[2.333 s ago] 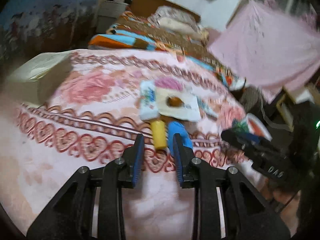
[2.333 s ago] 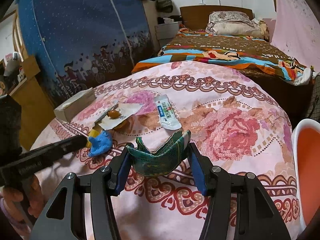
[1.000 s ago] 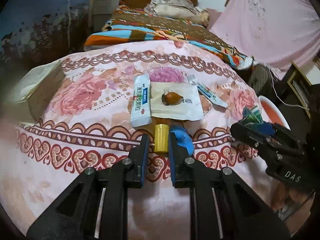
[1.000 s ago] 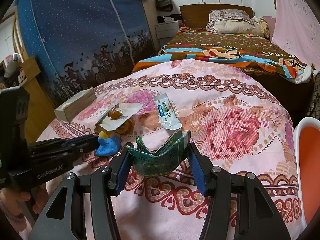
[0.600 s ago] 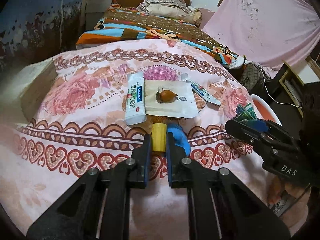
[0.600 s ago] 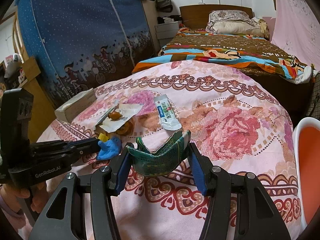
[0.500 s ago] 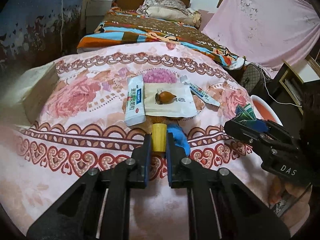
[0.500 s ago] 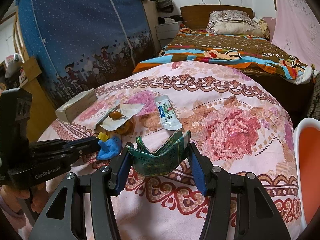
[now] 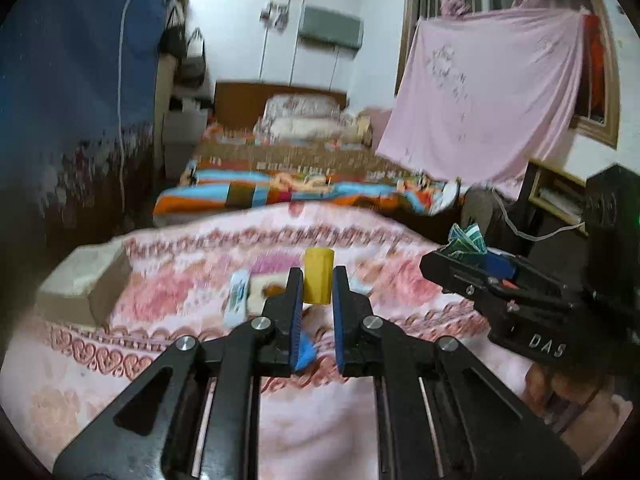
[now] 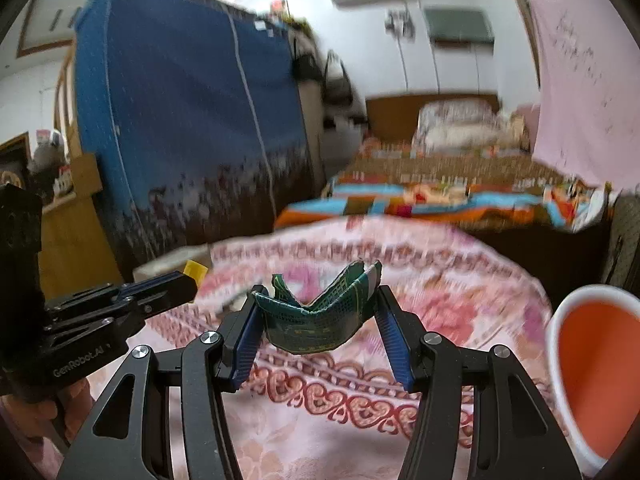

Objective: Collect trash
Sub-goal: 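Carry the yellow tube and green box to the orange bucket and release both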

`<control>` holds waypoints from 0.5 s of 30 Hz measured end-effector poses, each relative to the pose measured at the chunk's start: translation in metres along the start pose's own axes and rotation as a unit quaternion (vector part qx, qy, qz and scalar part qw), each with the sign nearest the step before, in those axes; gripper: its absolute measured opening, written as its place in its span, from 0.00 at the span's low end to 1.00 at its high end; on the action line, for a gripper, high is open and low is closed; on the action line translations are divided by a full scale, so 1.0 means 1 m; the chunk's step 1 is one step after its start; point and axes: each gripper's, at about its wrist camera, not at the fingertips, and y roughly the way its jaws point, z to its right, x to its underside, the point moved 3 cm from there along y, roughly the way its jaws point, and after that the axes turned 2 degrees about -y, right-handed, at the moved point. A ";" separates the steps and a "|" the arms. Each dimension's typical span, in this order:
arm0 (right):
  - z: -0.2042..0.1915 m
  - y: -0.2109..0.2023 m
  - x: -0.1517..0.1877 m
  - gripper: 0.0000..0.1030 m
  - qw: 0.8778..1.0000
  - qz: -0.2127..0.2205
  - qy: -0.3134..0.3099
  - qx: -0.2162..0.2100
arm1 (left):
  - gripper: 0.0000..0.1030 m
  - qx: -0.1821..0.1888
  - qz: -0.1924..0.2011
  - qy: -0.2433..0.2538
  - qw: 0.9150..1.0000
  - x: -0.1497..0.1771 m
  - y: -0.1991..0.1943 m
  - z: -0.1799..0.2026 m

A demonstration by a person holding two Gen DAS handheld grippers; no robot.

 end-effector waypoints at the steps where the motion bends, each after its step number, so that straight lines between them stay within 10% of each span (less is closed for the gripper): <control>1: -0.001 -0.006 -0.002 0.51 1.000 0.018 -0.006 0.002 | 0.00 0.004 0.017 0.005 1.000 -0.005 -0.004 0.006; 15: 0.065 -0.101 -0.027 0.51 0.966 0.220 0.021 0.132 | 0.00 0.079 0.152 0.130 0.977 -0.048 -0.022 0.096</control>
